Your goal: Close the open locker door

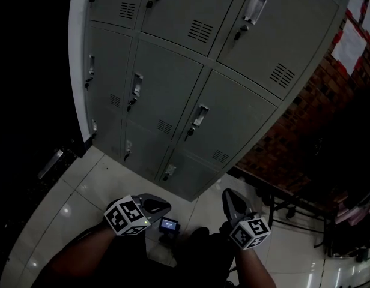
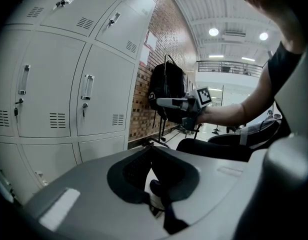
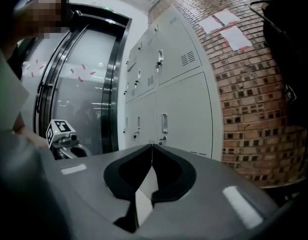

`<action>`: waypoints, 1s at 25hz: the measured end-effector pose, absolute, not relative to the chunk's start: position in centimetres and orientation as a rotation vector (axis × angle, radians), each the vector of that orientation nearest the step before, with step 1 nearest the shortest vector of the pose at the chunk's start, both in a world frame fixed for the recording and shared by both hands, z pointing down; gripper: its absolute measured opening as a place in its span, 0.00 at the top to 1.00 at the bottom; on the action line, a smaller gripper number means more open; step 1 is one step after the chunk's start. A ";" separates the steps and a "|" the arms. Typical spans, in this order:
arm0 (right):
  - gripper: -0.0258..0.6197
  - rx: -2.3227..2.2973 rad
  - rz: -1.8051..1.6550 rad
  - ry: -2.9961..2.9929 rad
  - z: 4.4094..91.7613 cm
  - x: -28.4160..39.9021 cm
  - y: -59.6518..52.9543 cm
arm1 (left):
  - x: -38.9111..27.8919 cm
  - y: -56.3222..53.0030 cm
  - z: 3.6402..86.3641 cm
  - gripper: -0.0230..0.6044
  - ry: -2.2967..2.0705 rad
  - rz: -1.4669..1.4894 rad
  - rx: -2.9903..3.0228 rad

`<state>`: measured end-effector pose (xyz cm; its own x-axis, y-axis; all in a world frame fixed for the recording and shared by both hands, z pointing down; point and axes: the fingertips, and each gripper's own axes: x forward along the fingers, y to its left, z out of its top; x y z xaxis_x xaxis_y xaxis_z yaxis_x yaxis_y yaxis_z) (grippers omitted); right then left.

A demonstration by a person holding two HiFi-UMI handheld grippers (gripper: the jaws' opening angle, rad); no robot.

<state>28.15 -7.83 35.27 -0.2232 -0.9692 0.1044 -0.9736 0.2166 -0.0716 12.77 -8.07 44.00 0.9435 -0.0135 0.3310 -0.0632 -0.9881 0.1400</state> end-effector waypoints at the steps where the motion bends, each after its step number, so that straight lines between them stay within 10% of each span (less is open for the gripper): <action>1: 0.95 1.915 0.198 -2.420 36.0 27.8 -7.2 | 12.8 -8.1 44.0 0.94 -0.059 0.503 2.951; 25: 0.96 1.635 0.292 -2.543 41.3 25.2 -4.0 | 12.9 -8.1 43.6 0.94 -0.064 0.526 2.961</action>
<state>25.20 -3.98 41.28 -0.4166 -0.8890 0.1903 -0.9090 0.4035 -0.1049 12.87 -8.13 43.64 0.9383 -0.0185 0.3454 -0.0652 -0.9901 0.1240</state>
